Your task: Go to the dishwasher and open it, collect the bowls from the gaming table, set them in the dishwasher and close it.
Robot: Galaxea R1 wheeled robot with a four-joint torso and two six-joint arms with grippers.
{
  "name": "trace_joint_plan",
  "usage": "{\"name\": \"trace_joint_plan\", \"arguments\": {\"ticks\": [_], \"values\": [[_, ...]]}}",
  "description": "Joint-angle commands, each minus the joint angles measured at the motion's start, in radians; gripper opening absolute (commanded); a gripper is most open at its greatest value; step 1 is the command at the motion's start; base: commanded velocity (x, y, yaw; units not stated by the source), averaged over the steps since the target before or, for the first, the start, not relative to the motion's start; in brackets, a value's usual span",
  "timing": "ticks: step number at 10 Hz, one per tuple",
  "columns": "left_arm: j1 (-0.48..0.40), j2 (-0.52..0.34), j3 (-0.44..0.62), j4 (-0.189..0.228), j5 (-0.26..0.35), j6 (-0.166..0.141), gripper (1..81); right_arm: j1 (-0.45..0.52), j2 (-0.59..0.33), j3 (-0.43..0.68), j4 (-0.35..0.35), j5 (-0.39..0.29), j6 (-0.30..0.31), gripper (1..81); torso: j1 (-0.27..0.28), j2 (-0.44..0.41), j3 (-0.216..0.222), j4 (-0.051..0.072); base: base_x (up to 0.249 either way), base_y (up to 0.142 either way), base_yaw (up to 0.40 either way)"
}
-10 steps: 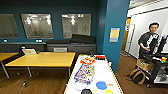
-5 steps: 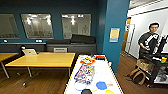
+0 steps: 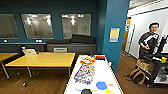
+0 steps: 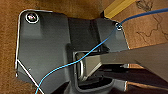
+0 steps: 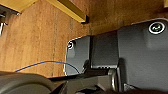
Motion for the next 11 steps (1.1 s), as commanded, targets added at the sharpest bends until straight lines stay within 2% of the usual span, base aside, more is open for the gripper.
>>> {"name": "trace_joint_plan", "arguments": {"ticks": [1, 3, 6, 7, 9, 11], "values": [[-0.037, -0.009, 0.016, 0.004, 0.044, -0.004, 81.1, 0.141, -0.366, 0.336, 0.072, -0.013, 0.096, 81.1, 0.000, 0.000, 0.000, 0.000, 0.000, 0.000, 0.000], [-0.039, -0.007, 0.016, 0.003, 0.042, -0.004, 81.1, 0.187, -0.480, 0.395, 0.074, 0.020, 0.148, 81.1, 0.000, 0.000, 0.000, 0.000, 0.000, 0.000, 0.000], [-0.037, -0.005, 0.016, 0.004, 0.042, -0.004, 81.1, 0.316, -0.670, 0.551, 0.075, 0.020, 0.236, 81.1, 0.000, 0.000, 0.000, 0.000, 0.000, 0.000, 0.000], [-0.039, -0.004, 0.016, 0.003, 0.042, -0.004, 81.1, 0.387, -0.723, 0.614, 0.075, 0.010, 0.274, 81.1, 0.000, 0.000, -0.028, 0.000, 0.000, 0.000, 0.000], [-0.037, -0.005, 0.013, 0.001, 0.042, -0.004, 81.1, 0.548, -0.818, 0.691, 0.074, -0.046, 0.349, 81.1, 0.000, 0.000, -0.048, 0.000, 0.000, 0.000, 0.000], [-0.037, -0.009, 0.013, 0.001, 0.042, -0.006, 81.1, 0.713, -0.868, 0.722, 0.074, -0.160, 0.415, 81.1, 0.000, 0.000, -0.065, 0.000, 0.000, 0.000, 0.000]]}}
